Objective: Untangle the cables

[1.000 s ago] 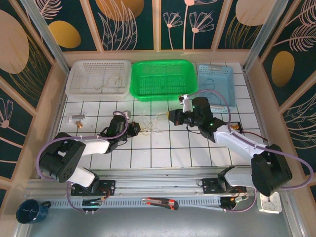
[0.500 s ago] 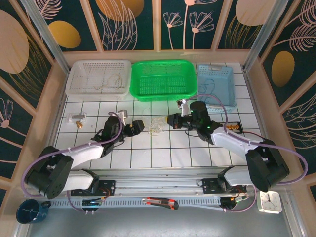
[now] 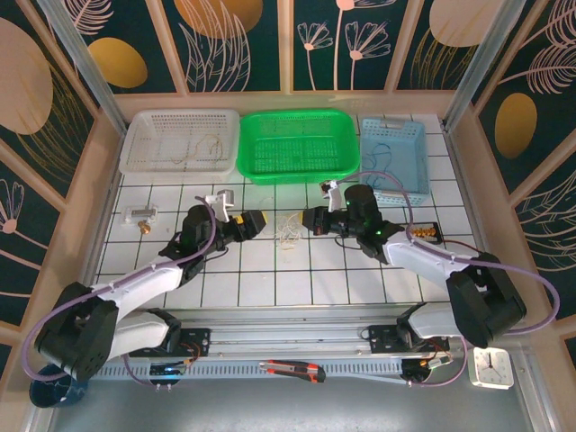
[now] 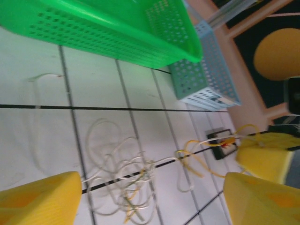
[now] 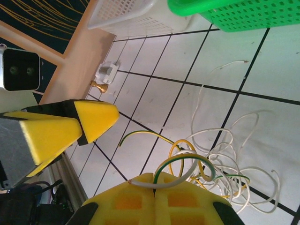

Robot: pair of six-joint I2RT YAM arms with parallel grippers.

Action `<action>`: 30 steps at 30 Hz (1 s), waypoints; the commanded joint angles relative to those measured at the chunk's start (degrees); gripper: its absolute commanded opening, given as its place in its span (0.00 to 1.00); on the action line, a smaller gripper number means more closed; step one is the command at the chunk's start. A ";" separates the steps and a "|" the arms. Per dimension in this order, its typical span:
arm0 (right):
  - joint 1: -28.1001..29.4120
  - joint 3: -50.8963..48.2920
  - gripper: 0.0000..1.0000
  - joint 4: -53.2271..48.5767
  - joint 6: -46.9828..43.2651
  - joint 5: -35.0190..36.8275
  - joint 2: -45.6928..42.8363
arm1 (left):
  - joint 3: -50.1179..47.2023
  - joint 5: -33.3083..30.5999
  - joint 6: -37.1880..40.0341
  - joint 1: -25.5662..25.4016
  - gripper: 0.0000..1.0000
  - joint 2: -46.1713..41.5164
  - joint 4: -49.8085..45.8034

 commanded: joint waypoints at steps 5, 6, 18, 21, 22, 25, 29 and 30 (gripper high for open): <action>0.58 0.38 0.00 5.31 3.41 -2.08 1.59 | 2.94 5.06 -1.31 -0.77 0.73 3.54 7.96; 0.62 0.29 0.00 5.48 3.61 -2.14 1.60 | 3.01 4.80 -1.39 -1.19 0.73 3.92 8.25; 0.81 -0.37 0.00 6.02 4.17 -2.34 1.43 | 3.27 1.98 -3.44 -4.29 0.71 10.31 14.08; 0.91 -0.48 0.00 6.10 4.16 -2.43 1.24 | 3.97 1.72 -3.29 -4.36 0.71 11.60 14.26; 0.91 -0.52 0.00 6.21 4.17 -2.43 1.23 | 4.12 1.56 -3.24 -4.41 0.70 11.93 14.37; 0.92 -0.77 0.00 6.73 4.55 -2.74 0.90 | 4.41 1.15 -3.27 -4.39 0.70 13.15 14.79; 0.95 -1.05 0.00 6.69 4.52 -3.03 0.37 | 4.88 0.32 -3.02 -4.34 0.68 14.63 15.20; 0.99 -1.05 0.00 6.63 4.43 -3.17 0.34 | 4.96 -0.02 -3.02 -4.37 0.68 14.97 15.40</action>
